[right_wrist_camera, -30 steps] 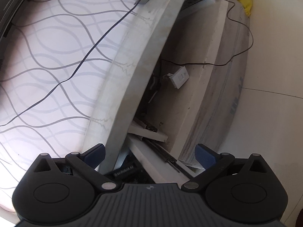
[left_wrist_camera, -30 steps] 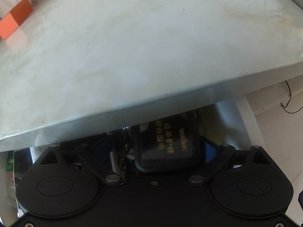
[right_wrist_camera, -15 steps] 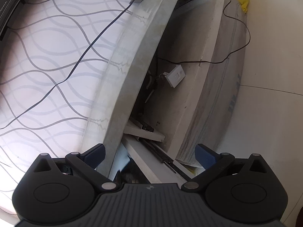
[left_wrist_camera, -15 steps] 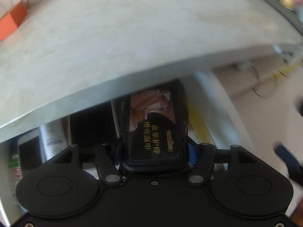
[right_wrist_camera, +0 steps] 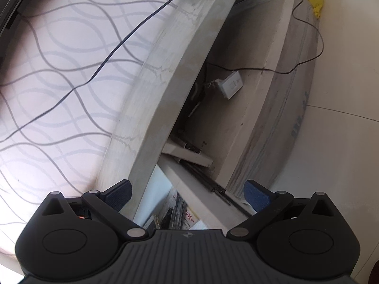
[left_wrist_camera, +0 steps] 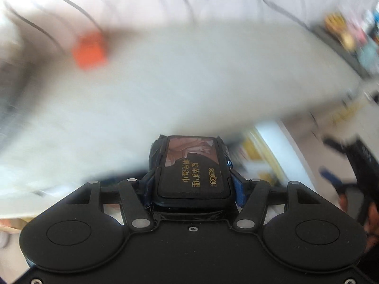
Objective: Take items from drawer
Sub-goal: 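Lift the black pouch onto the countertop with the left gripper, then open the left gripper to set the black pouch beside the orange box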
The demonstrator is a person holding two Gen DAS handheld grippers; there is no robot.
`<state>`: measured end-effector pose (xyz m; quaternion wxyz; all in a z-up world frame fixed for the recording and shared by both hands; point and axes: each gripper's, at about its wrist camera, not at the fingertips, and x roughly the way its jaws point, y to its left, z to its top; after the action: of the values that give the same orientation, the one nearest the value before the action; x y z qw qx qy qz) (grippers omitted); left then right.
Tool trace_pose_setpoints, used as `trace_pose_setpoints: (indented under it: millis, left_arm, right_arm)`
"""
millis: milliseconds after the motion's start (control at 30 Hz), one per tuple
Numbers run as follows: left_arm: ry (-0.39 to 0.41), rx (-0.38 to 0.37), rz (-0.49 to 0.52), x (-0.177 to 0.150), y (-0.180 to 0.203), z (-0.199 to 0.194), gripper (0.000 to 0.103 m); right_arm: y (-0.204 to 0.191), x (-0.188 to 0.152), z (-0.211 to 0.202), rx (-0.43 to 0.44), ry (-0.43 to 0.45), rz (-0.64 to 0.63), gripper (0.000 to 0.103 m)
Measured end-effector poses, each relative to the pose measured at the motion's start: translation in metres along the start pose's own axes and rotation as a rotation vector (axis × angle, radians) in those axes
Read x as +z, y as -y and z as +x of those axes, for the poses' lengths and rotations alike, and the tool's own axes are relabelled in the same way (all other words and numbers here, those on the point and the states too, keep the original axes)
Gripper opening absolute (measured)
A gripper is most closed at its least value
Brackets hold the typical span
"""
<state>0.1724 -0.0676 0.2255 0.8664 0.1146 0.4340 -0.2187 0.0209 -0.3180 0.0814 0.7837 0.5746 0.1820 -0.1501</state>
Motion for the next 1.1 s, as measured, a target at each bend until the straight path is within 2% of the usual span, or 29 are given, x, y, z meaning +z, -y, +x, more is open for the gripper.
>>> trace_pose_setpoints:
  millis: [167, 267, 367, 433, 533, 600, 800, 967, 1100]
  left_arm:
    - [0.166, 0.204, -0.053, 0.028, -0.042, 0.002, 0.061]
    - [0.207, 0.317, -0.122, 0.050, -0.077, 0.032, 0.061]
    - [0.225, 0.381, -0.193, 0.069, -0.116, 0.068, 0.061]
    - [0.244, 0.400, -0.273, 0.082, -0.144, 0.085, 0.061]
    - [0.273, 0.428, -0.314, 0.089, -0.172, 0.113, 0.061]
    - [0.292, 0.419, -0.340, 0.099, -0.187, 0.124, 0.061]
    - [0.339, 0.460, -0.411, 0.123, -0.212, 0.145, 0.061]
    - [0.430, 0.378, -0.478, 0.132, -0.234, 0.157, 0.061]
    - [0.444, 0.411, -0.453, 0.145, -0.235, 0.170, 0.061]
  right_arm:
    - [-0.005, -0.004, 0.000, -0.001, -0.006, -0.018, 0.103]
    - [-0.006, -0.005, -0.003, -0.001, -0.002, -0.028, 0.103]
    - [-0.007, -0.004, -0.008, -0.005, 0.014, -0.037, 0.103]
    - [-0.008, -0.003, -0.011, -0.011, 0.023, -0.039, 0.103]
    - [-0.008, -0.002, -0.013, -0.023, 0.031, -0.043, 0.103]
    - [-0.008, -0.002, -0.013, -0.030, 0.033, -0.044, 0.103]
    - [-0.009, -0.004, -0.006, -0.034, 0.003, -0.046, 0.103]
    - [-0.009, -0.005, -0.006, -0.037, 0.003, -0.050, 0.103]
    - [-0.012, -0.007, -0.006, -0.040, 0.002, -0.069, 0.103]
